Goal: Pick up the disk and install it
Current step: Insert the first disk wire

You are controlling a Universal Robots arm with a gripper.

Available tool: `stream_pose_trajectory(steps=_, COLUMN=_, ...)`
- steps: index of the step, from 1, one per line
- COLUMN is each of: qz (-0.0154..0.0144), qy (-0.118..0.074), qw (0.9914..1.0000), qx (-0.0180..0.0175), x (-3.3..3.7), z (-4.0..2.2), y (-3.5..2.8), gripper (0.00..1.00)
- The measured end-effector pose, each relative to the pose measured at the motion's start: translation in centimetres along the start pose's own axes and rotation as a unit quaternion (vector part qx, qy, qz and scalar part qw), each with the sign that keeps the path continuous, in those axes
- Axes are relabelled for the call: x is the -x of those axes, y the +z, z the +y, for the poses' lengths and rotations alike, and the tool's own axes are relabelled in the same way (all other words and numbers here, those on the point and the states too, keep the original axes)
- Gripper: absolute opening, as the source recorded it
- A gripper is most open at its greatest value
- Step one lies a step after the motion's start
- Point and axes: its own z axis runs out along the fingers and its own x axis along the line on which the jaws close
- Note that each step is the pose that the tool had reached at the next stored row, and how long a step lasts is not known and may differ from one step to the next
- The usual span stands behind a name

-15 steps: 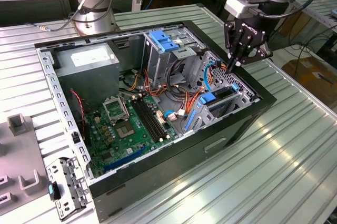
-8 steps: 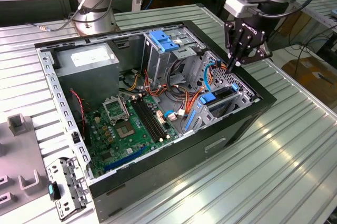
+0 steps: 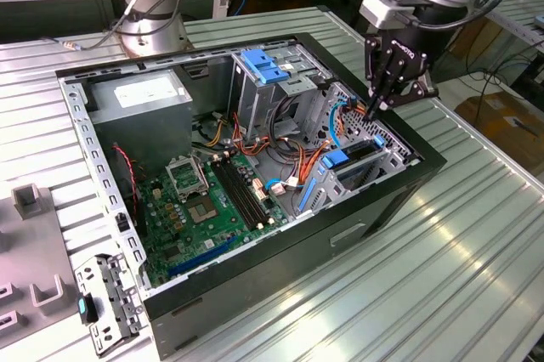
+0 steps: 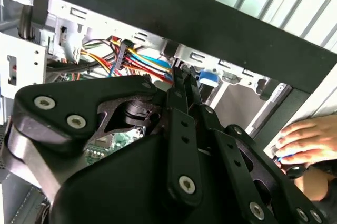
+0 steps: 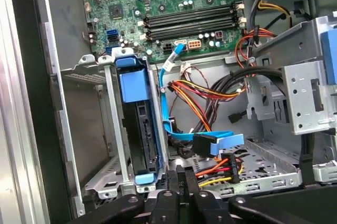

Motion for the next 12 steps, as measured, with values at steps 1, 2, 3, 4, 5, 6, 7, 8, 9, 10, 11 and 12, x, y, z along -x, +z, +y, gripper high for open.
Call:
stream_pose_trajectory(steps=1, qz=-0.0021, qy=-0.002, qw=0.99999, qx=0.0003, x=-0.21, z=0.08, y=0.04, gripper=0.16)
stream_pose_trajectory(steps=2, qz=-0.0039, qy=-0.004, qw=0.99998, qx=0.0006, x=-0.42, z=0.14, y=0.07, gripper=0.16)
stream_pose_trajectory(steps=3, qz=-0.0043, qy=-0.007, qw=0.99997, qx=0.0006, x=-0.54, z=0.19, y=0.10, gripper=0.16)
stream_pose_trajectory(steps=4, qz=-0.0045, qy=-0.014, qw=0.99990, qx=0.0004, x=-0.63, z=0.26, y=0.17, gripper=0.16)
stream_pose_trajectory(steps=5, qz=-0.0044, qy=-0.022, qw=0.99974, qx=0.0001, x=-0.67, z=0.28, y=0.20, gripper=0.16)
stream_pose_trajectory(steps=6, qz=-0.0044, qy=-0.034, qw=0.99940, qx=-0.0002, x=-0.67, z=0.30, y=0.26, gripper=0.16)
stream_pose_trajectory(steps=7, qz=-0.0044, qy=-0.041, qw=0.99915, qx=-0.0004, x=-0.69, z=0.36, y=0.30, gripper=0.16)
stream_pose_trajectory(steps=8, qz=-0.0045, qy=-0.046, qw=0.99894, qx=-0.0008, x=-0.72, z=0.53, y=0.42, gripper=0.16)
stream_pose_trajectory(steps=9, qz=-0.0048, qy=-0.046, qw=0.99893, qx=-0.0027, x=-0.74, z=0.69, y=0.48, gripper=0.16)
stream_pose_trajectory(steps=10, qz=-0.0051, qy=-0.046, qw=0.99891, qx=-0.0056, x=-0.77, z=0.85, y=0.51, gripper=0.16)
stream_pose_trajectory(steps=11, qz=-0.0057, qy=-0.046, qw=0.99888, qx=-0.0099, x=-0.81, z=1.07, y=0.56, gripper=0.16)
stream_pose_trajectory(steps=12, qz=-0.0060, qy=-0.046, qw=0.99885, qx=-0.0126, x=-0.85, z=1.27, y=0.61, gripper=0.16)
